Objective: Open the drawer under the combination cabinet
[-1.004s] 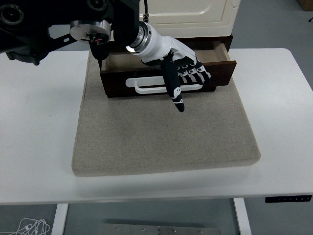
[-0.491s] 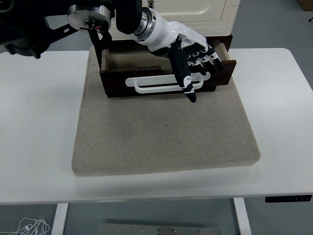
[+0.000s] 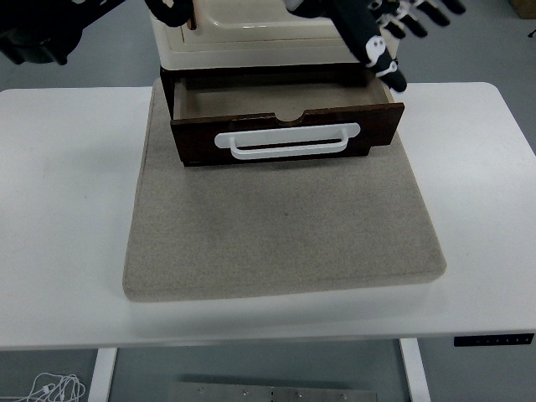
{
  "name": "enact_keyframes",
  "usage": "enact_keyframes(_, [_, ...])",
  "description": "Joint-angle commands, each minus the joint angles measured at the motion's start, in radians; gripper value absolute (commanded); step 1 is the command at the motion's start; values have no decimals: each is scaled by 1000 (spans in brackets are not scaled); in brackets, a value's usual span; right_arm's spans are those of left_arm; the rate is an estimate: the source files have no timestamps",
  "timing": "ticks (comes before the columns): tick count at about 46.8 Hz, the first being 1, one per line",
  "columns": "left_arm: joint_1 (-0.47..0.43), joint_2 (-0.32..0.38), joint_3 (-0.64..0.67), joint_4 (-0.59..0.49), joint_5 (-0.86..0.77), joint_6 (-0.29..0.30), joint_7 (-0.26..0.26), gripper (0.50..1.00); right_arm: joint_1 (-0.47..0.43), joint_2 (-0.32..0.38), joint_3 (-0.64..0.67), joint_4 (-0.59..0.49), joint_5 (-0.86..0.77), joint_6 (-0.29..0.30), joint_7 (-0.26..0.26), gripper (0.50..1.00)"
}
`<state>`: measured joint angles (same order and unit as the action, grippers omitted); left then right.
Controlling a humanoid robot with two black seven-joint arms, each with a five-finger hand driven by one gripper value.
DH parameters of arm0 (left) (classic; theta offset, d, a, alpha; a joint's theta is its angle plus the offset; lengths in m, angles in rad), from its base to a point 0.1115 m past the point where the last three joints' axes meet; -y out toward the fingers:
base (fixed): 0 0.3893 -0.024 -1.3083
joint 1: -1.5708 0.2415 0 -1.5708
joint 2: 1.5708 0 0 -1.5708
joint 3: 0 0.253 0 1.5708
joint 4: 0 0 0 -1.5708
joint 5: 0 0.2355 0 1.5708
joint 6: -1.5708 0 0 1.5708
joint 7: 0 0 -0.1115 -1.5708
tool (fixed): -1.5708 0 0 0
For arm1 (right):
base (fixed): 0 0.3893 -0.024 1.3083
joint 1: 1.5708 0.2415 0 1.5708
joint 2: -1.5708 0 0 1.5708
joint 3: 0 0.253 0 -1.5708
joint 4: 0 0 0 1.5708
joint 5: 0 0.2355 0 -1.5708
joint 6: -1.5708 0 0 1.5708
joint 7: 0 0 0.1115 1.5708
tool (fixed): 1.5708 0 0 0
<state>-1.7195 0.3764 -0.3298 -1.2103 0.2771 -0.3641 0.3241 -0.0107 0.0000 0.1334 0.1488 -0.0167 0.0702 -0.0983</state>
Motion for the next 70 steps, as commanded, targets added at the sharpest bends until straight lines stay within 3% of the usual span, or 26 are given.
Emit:
enact_keyframes(1, [1,-7,-50,32,1,27,-60,1000,0,0,0,0,0,-1,0,928])
enact_keyframes(12, [47,-8,-238,87,2,131,-241,1000,0,0,0,0,0,0,0,928])
enact_keyframes(18, [46,-5,-310,147,-1,223,-335,1000,0,0,-1,0,0,0,0,926])
enact_keyframes(29, [49,3,-406,279,-3,439,-398,1000,0,0,0,0,0,0,0,926])
enact_keyframes(38, [51,3,-463,412,-3,533,-405,1000,0,0,0,0,0,0,0,928])
enact_keyframes(54, [78,12,-532,690,-30,530,-404,1000,0,0,0,0,0,0,0,926])
enact_keyframes(62, [129,36,-525,738,-108,507,-404,1000,0,0,0,0,0,-1,0,926])
enact_keyframes(70, [239,39,-532,739,-145,438,-404,1000,0,0,0,0,0,-1,0,926])
